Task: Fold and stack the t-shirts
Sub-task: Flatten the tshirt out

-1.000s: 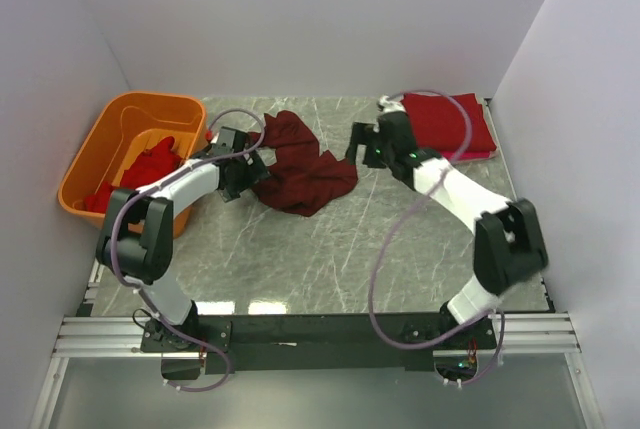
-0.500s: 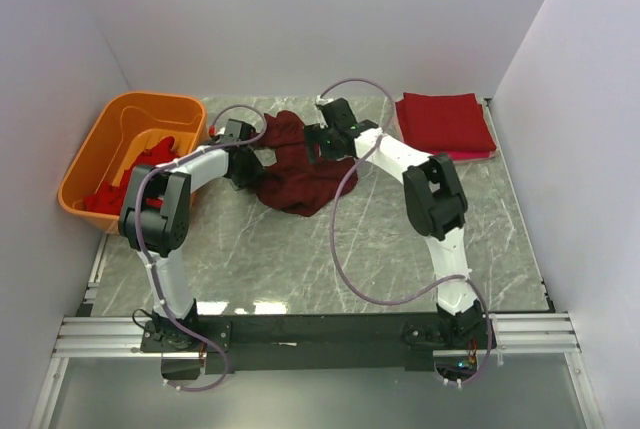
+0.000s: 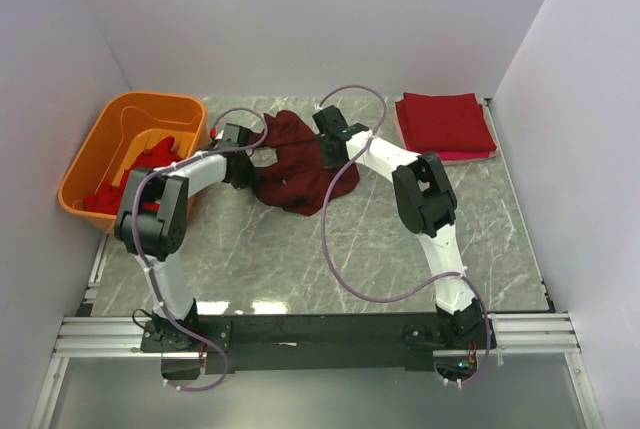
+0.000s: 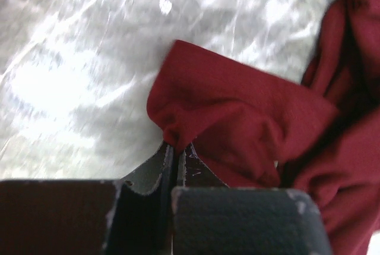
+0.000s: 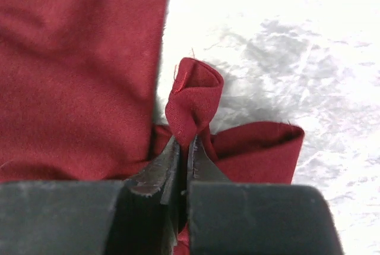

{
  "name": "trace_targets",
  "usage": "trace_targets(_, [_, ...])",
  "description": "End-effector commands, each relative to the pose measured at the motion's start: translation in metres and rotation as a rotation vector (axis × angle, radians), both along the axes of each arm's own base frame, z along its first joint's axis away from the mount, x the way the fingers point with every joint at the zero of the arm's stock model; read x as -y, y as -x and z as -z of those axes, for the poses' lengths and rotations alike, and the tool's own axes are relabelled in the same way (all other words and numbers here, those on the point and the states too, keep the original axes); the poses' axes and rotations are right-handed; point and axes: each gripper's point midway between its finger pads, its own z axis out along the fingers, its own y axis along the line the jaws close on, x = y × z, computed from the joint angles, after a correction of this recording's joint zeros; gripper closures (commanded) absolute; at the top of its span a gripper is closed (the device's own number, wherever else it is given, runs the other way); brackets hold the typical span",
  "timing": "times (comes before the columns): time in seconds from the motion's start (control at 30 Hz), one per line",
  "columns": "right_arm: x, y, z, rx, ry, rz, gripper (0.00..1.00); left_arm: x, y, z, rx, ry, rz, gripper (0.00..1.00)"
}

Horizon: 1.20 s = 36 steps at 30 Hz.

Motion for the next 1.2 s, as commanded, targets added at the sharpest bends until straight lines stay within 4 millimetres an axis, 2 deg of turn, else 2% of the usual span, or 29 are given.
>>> trace_targets(0.0, [0.013, -0.017, -0.035, 0.113, 0.009, 0.079, 1.0, 0.003, -0.004, -0.042, 0.124, 0.023, 0.05, 0.99])
trace_targets(0.03, [0.015, -0.017, -0.04, 0.128, 0.004, 0.092, 1.0, 0.002, 0.003, -0.041, 0.117, 0.026, 0.051, 0.99])
trace_targets(0.07, [0.018, -0.015, -0.052, 0.158, -0.004, 0.105, 1.0, 0.004, 0.003, -0.054, 0.154, 0.042, 0.055, 0.99])
trace_targets(0.13, [0.028, -0.009, -0.061, 0.179, 0.002, 0.129, 1.0, 0.003, 0.011, -0.061, 0.171, 0.055, 0.055, 0.99])
trace_targets(0.17, [0.032, -0.009, -0.071, 0.206, 0.002, 0.145, 1.0, 0.003, 0.013, -0.079, 0.215, 0.066, 0.055, 0.99])
trace_targets(0.2, [0.036, -0.006, -0.1, 0.257, -0.021, 0.151, 1.0, 0.003, 0.014, -0.088, 0.24, 0.071, 0.054, 0.99])
trace_targets(0.23, [0.041, 0.002, -0.105, 0.263, -0.019, 0.156, 1.0, 0.002, 0.016, -0.097, 0.264, 0.075, 0.052, 0.99])
trace_targets(0.27, [0.046, 0.005, -0.116, 0.287, -0.026, 0.169, 1.0, 0.002, 0.019, -0.121, 0.326, 0.086, 0.052, 0.99])
trace_targets(0.3, [0.05, 0.012, -0.148, 0.339, -0.062, 0.177, 1.0, 0.003, 0.02, -0.136, 0.371, 0.093, 0.059, 0.99])
trace_targets(0.33, [0.054, 0.02, -0.152, 0.345, -0.07, 0.172, 1.0, 0.003, 0.023, -0.149, 0.408, 0.098, 0.059, 0.99])
trace_targets(0.37, [0.057, 0.028, -0.187, 0.408, -0.125, 0.173, 1.0, 0.003, 0.028, -0.178, 0.485, 0.115, 0.061, 0.99])
trace_targets(0.43, [0.06, 0.043, -0.205, 0.433, -0.174, 0.15, 1.0, 0.004, 0.033, -0.214, 0.585, 0.13, 0.071, 0.99])
trace_targets(0.47, [0.063, 0.054, -0.236, 0.49, -0.231, 0.142, 1.0, 0.001, 0.042, -0.245, 0.666, 0.145, 0.068, 0.99])
trace_targets(0.53, [0.064, 0.069, -0.258, 0.522, -0.281, 0.111, 1.0, -0.007, 0.049, -0.287, 0.782, 0.143, 0.046, 0.99])
trace_targets(0.57, [0.069, 0.081, -0.283, 0.566, -0.32, 0.106, 1.0, -0.016, 0.06, -0.317, 0.863, 0.153, 0.012, 0.99])
trace_targets(0.63, [0.069, 0.096, -0.308, 0.602, -0.375, 0.071, 1.0, -0.023, 0.071, -0.359, 0.986, 0.172, -0.013, 0.99])
trace_targets(0.67, [0.076, 0.11, -0.333, 0.651, -0.41, 0.061, 1.0, -0.028, 0.084, -0.383, 1.053, 0.187, -0.013, 0.99])
trace_targets(0.7, [0.08, 0.118, -0.348, 0.682, -0.422, 0.047, 1.0, -0.03, 0.092, -0.397, 1.091, 0.184, -0.006, 0.99])
trace_targets(0.73, [0.083, 0.126, -0.367, 0.718, -0.447, 0.035, 1.0, -0.032, 0.107, -0.424, 1.158, 0.199, 0.007, 0.99])
trace_targets(0.77, [0.092, 0.143, -0.392, 0.77, -0.48, 0.022, 1.0, -0.033, 0.114, -0.437, 1.19, 0.206, 0.016, 0.99])
trace_targets(0.83, [0.099, 0.165, -0.429, 0.847, -0.525, -0.025, 1.0, -0.032, 0.135, -0.47, 1.271, 0.217, 0.063, 0.99])
trace_targets(0.87, [0.099, 0.187, -0.453, 0.896, -0.577, -0.088, 1.0, -0.034, 0.147, -0.485, 1.314, 0.225, 0.076, 0.99])
trace_targets(0.9, [0.101, 0.198, -0.468, 0.931, -0.594, -0.125, 1.0, -0.035, 0.16, -0.505, 1.366, 0.23, 0.092, 0.99])
trace_targets(0.97, [0.105, 0.228, -0.504, 1.008, -0.652, -0.199, 1.0, -0.033, 0.18, -0.529, 1.433, 0.249, 0.137, 0.99])
trace_targets(1.0, [0.108, 0.236, -0.514, 1.036, -0.659, -0.216, 1.0, -0.036, 0.193, -0.548, 1.482, 0.259, 0.144, 0.99])
trace_targets(1.03, [0.113, 0.243, -0.528, 1.07, -0.667, -0.218, 1.0, -0.036, 0.198, -0.556, 1.502, 0.26, 0.154, 0.99])
trace_targets(1.1, [0.125, 0.248, -0.54, 1.114, -0.658, -0.185, 1.0, -0.035, 0.203, -0.573, 1.54, 0.263, 0.166, 0.99])
trace_targets(1.13, [0.128, 0.252, -0.548, 1.138, -0.658, -0.185, 1.0, -0.033, 0.193, -0.572, 1.527, 0.259, 0.164, 0.99])
trace_targets(1.17, [0.133, 0.247, -0.55, 1.151, -0.642, -0.15, 1.0, -0.033, 0.188, -0.574, 1.523, 0.256, 0.154, 0.99])
